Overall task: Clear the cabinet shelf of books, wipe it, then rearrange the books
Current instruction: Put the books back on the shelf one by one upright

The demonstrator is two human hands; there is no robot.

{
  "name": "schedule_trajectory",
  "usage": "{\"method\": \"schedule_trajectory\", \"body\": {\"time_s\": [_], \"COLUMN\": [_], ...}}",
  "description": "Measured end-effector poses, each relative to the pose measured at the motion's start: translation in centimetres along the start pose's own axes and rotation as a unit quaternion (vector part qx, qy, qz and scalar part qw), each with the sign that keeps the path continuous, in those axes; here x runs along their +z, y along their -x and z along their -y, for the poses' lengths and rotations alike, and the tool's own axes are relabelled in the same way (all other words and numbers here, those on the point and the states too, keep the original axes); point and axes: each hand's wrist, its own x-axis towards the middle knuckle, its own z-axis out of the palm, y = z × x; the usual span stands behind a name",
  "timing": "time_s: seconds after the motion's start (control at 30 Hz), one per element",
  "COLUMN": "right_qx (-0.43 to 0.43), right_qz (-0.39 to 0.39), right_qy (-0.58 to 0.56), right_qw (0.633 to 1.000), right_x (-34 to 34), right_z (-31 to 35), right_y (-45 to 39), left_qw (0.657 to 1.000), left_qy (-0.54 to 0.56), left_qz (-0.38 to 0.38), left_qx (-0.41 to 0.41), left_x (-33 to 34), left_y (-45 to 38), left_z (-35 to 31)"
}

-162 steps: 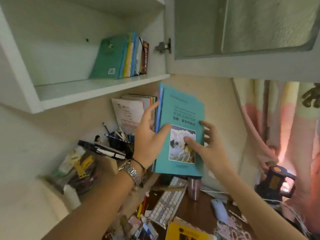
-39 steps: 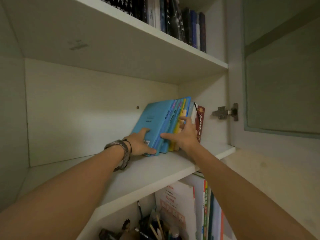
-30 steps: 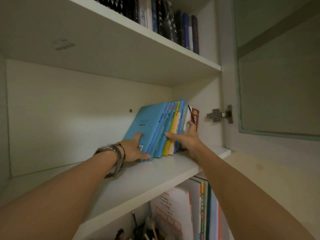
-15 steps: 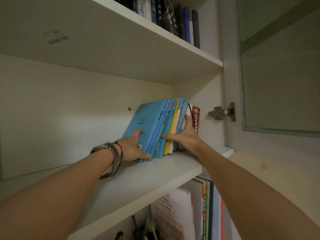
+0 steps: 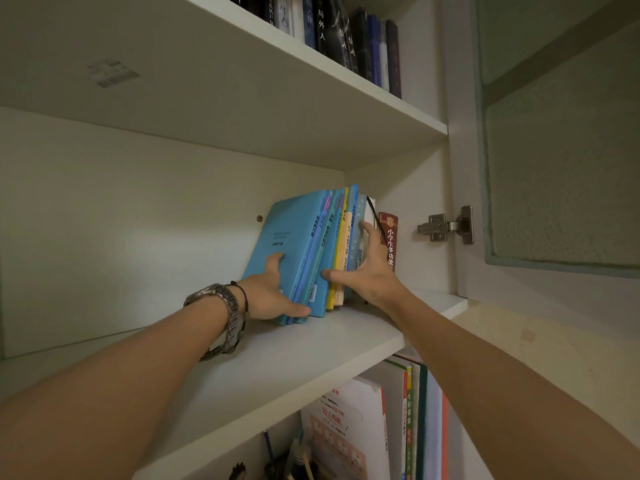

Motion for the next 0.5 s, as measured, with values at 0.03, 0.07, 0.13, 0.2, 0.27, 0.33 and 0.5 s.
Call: {"method": "schedule_trajectory", "body": {"time_s": [0.03,0.07,0.13,0.2,0.27,0.33,0.5], "right_qx": [-0.006,-0.012,-0.019,-0.033,-0.040,-0.042,-0.050], "right_qz": [0.003,0.008,0.025,0.036,0.047,0.054,0.070], "right_qy": [0.006,0.014,0.030,0.045,0.055,0.055,0.005], "right_qw": [1.000,1.000,0.999,0.998,0.997,0.996,0.996], "right_x": [0.07,0.04,-0.15,-0.45,-0.37,-0.03,-0.14], "right_z": [0.11,0.04,0.11,0.04,-0.05,0.30,0.26], "right_y": [0.00,-0.05,0.09,0.21,0.26,0.50,0.48], "left_qw": [1.000,0.999,0.997,0.996,0.995,0.995,0.995], "left_qy": [0.018,0.039,0.074,0.091,0.093,0.096,0.084], "left_qz": [-0.001,-0.003,-0.009,-0.015,-0.018,-0.024,-0.049], "left_qx": [-0.003,-0.006,-0.011,-0.018,-0.023,-0.025,-0.012], "left_x": [-0.04,-0.10,-0.16,-0.08,0.15,0.40,0.84], "left_y": [-0.04,-0.10,-0.19,-0.30,-0.50,-0.80,-0.90], "left_z": [0.01,-0.01,-0.07,-0.10,-0.02,0.17,0.49]}}
